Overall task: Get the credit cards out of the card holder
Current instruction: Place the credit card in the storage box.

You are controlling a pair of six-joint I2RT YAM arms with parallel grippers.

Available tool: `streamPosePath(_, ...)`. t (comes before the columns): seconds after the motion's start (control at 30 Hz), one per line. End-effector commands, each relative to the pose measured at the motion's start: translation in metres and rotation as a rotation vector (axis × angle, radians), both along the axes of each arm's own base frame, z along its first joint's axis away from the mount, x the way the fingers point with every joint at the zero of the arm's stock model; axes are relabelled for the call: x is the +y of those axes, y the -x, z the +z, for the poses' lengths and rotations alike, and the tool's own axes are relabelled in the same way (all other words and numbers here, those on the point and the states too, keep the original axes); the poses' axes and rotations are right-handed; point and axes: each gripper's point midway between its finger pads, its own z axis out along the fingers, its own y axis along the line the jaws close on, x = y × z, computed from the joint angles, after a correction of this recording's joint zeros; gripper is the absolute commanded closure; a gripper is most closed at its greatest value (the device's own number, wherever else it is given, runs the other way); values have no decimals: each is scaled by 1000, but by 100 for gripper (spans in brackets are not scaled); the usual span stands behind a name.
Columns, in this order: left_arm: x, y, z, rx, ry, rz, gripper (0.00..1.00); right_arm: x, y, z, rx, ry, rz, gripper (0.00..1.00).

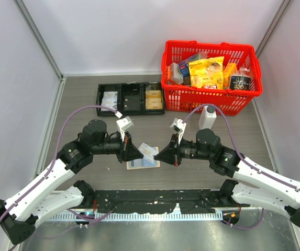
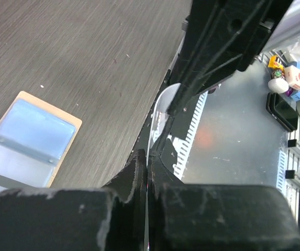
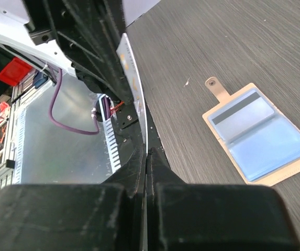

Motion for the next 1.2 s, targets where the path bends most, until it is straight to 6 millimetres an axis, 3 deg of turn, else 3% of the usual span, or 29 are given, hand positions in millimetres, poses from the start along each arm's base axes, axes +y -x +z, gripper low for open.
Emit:
streamPosePath(0.0,3,-5,12,-70,19,26,100,1,-9,9,-47,-34,-34,98)
streamPosePath(0.03,4,-8,12,-75,14,46,100,0,-11,7,-43,-28,-51,96)
streamPosePath(0.07,6,-13,11,-79,2,76,100,-1,-16,4,-37,-17,-82,87)
streamPosePath(0.1,8,-17,11,-82,-9,100,100,-3,-24,4,-42,-10,-128,68)
streamPosePath(0.17,14,-30,6,-79,-51,180,100,-7,-35,2,-46,-1,-199,47)
streamPosePath(0.3,39,-71,-10,-48,-166,416,100,-21,-52,-12,-37,55,-327,29)
streamPosePath(0.57,134,-173,-42,112,-338,931,100,-52,-80,-37,-12,145,-572,21)
streamPosePath(0.67,157,-207,-49,165,-351,1042,100,-56,-84,-46,2,160,-606,21)
streamPosePath(0.73,166,-232,-60,199,-365,1076,100,-60,-86,-51,5,170,-631,20)
streamPosePath(0.9,179,-293,-62,197,-378,1122,100,-62,-85,-58,1,174,-633,20)
streamPosePath(1.17,168,-366,-82,227,-437,1066,100,-65,-79,-59,-18,164,-604,21)
